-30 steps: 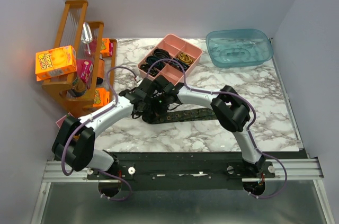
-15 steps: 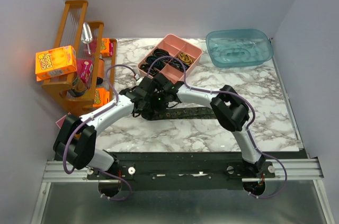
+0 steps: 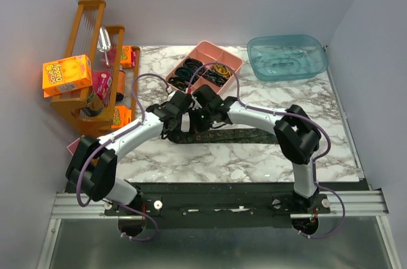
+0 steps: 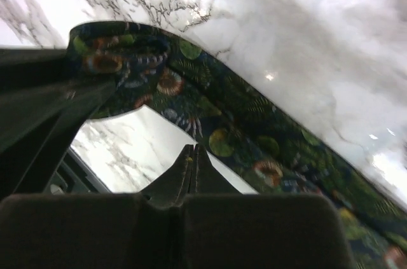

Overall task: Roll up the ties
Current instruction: Roll the tie at the center of the board.

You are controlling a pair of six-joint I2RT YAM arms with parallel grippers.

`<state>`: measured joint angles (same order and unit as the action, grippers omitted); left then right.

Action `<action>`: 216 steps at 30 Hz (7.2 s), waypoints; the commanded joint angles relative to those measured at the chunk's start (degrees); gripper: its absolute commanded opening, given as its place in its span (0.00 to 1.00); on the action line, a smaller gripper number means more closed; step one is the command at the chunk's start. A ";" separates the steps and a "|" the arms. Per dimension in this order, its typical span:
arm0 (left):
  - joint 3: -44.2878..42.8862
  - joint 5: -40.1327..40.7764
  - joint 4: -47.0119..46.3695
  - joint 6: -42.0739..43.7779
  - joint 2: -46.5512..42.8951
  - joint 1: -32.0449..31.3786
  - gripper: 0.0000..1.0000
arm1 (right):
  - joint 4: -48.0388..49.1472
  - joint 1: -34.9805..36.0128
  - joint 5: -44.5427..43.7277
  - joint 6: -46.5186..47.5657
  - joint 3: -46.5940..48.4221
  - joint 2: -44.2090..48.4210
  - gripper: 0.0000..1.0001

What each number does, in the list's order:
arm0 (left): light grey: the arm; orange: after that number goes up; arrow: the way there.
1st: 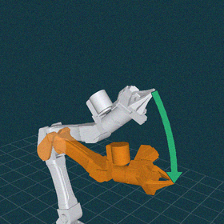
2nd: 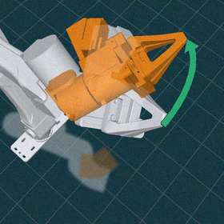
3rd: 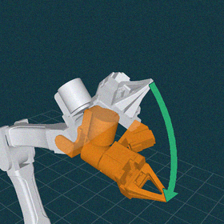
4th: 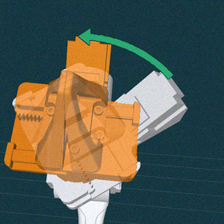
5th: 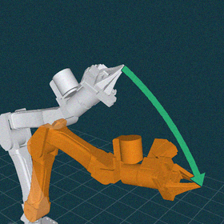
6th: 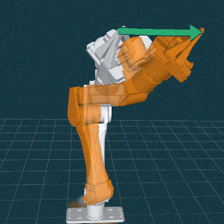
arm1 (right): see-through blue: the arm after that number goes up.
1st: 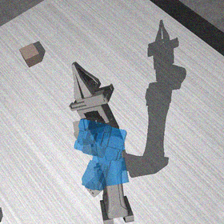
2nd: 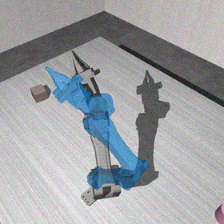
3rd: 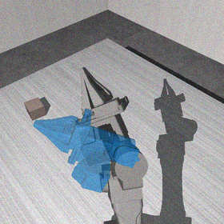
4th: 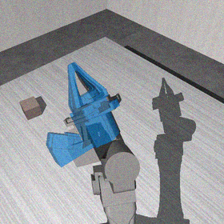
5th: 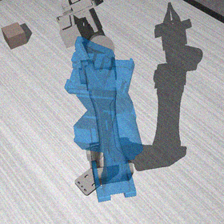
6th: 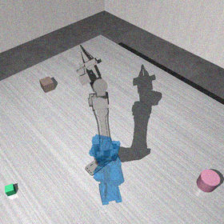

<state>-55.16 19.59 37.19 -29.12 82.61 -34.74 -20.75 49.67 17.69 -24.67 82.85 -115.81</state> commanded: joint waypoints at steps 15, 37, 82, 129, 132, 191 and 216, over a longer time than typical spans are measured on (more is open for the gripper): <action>-6.09 9.49 12.54 0.83 8.00 -1.46 0.00 | 1.51 -9.24 -4.69 0.93 -13.33 12.71 0.01; -12.61 8.44 13.09 -4.01 21.28 -11.58 0.12 | 2.03 -10.56 -3.98 1.73 -13.77 12.19 0.01; 26.59 -42.09 -20.05 -11.13 -27.68 32.18 0.89 | -4.73 3.06 7.18 4.62 16.29 -8.64 0.01; 40.83 -48.34 -55.46 -21.67 -14.05 24.37 0.40 | -2.89 2.98 -0.29 3.75 2.49 -6.01 0.01; 41.62 -47.81 -56.70 -22.29 -14.84 23.84 0.32 | -2.71 3.06 -0.20 3.48 2.49 -5.74 0.01; 8.49 -6.32 -7.92 -2.78 -7.81 2.58 0.04 | 1.15 2.18 5.77 0.15 5.39 -8.03 0.01; 5.06 1.84 -2.48 -4.01 -4.21 -2.96 0.00 | 5.28 1.40 3.84 -2.93 0.56 -3.20 0.01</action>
<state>-48.62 18.06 32.27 -33.43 77.89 -36.91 -16.21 51.37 23.29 -27.44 85.56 -123.37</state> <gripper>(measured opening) 0.247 0.011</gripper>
